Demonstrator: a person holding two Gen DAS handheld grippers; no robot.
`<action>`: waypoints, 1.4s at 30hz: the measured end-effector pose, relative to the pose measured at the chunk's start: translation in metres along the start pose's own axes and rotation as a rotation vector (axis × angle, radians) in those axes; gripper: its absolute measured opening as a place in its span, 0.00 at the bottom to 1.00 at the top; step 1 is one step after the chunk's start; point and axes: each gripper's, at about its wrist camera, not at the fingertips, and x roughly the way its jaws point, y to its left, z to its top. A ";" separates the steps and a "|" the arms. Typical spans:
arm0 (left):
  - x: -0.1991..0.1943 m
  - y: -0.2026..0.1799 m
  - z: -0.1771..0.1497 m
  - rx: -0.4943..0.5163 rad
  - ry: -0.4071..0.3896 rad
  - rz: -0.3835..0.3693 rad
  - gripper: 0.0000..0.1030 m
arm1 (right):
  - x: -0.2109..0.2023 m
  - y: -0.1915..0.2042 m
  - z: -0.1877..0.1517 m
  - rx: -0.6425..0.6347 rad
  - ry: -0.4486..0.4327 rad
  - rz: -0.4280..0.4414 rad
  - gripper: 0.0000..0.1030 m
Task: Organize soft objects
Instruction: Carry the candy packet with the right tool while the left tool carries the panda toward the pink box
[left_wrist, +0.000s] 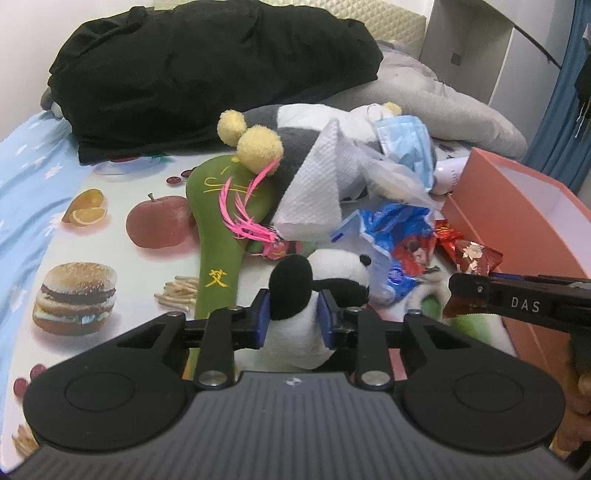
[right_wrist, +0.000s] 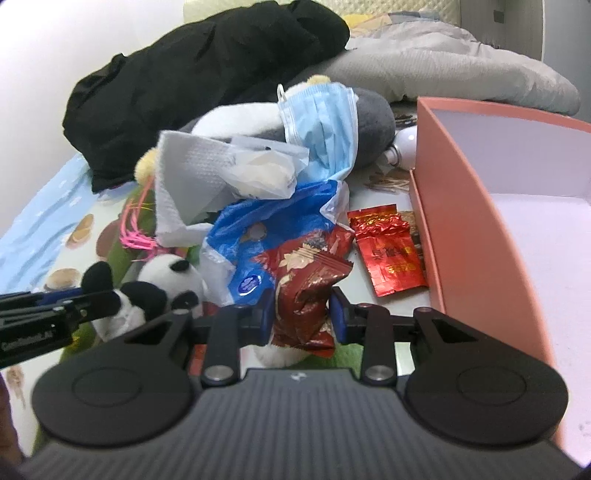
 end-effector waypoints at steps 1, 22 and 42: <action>-0.004 -0.002 -0.001 0.000 0.004 0.001 0.26 | -0.005 0.000 0.000 0.001 -0.001 -0.001 0.34; -0.103 -0.022 -0.045 -0.071 0.014 -0.018 0.21 | -0.122 0.010 -0.059 0.024 0.043 0.042 0.34; -0.048 -0.032 0.058 -0.124 0.134 -0.066 0.21 | -0.082 -0.011 0.023 0.074 0.194 0.052 0.34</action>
